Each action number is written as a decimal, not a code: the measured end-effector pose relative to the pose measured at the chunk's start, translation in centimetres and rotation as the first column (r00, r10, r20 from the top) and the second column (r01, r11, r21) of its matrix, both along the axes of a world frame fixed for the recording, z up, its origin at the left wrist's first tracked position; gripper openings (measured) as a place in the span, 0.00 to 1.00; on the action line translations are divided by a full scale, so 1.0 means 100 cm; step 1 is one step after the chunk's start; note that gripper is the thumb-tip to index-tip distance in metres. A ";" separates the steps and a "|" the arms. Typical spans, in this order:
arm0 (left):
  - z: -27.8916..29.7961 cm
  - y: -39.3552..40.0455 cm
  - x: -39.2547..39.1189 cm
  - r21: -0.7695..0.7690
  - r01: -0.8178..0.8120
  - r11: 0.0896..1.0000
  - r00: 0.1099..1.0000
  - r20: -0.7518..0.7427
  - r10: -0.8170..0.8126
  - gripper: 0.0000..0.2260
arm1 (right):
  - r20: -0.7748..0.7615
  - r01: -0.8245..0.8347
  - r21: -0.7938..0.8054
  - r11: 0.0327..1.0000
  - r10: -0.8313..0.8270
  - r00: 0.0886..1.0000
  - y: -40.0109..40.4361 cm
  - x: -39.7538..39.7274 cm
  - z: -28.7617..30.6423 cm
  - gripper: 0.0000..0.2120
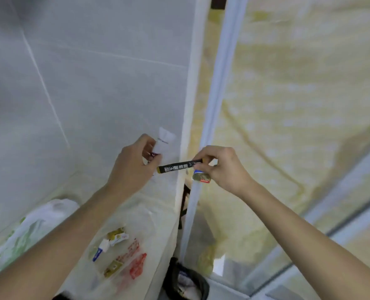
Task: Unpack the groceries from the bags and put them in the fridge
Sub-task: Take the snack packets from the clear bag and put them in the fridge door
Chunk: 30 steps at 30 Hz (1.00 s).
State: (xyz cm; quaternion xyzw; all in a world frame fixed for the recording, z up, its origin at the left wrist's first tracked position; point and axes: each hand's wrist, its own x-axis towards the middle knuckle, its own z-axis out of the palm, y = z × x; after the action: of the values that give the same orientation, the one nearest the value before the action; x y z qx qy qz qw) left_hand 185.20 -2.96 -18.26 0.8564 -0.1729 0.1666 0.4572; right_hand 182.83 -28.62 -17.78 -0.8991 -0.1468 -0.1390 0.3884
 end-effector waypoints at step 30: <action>0.101 -0.623 -0.514 -0.030 0.994 0.100 0.104 0.181 -0.978 0.09 | 0.098 0.959 0.256 -0.118 -0.984 -0.147 -0.333 -0.712 0.095 0.04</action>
State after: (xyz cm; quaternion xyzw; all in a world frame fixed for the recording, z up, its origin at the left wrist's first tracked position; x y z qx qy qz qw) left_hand 133.82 -65.27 -8.21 0.4753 -0.7131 -0.1199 0.5011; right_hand 111.61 -61.91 -8.24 -0.6585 0.5312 -0.5042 0.1730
